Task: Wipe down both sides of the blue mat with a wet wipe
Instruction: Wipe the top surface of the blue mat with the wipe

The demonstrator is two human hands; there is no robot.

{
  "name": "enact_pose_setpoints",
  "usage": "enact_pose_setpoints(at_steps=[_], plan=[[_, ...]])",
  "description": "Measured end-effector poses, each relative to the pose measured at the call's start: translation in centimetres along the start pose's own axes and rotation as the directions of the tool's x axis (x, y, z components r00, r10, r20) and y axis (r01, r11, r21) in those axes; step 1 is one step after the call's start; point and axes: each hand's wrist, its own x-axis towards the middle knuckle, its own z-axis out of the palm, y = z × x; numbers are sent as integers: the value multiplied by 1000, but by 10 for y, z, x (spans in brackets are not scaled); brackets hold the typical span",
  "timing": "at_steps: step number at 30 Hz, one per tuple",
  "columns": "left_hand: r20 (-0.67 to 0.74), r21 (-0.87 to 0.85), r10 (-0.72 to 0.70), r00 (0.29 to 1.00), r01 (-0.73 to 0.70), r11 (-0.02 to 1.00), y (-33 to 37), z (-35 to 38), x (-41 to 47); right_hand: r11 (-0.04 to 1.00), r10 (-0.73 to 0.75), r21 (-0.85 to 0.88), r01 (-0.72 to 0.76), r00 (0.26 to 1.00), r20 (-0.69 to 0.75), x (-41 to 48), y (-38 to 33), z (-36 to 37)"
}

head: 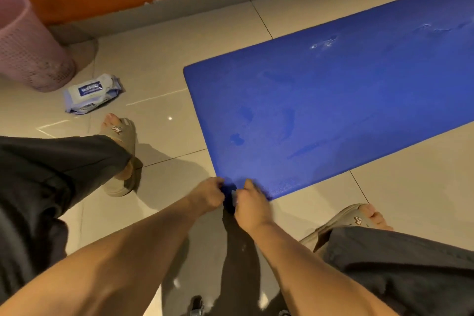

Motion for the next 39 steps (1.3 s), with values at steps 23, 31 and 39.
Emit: enact_pose_setpoints(at_steps=[23,31,39], plan=[[1,689,241,971,-175,703,-7,-13,51,986,142,112,-127,980,-138,32,7,0],[-22,652,272,962,-192,734,-12,-11,51,984,179,23,-179,959,-218,41,66,-26],[-30,612,275,961,-199,765,-16,-10,54,975,221,109,-195,911,-347,41,64,-17]])
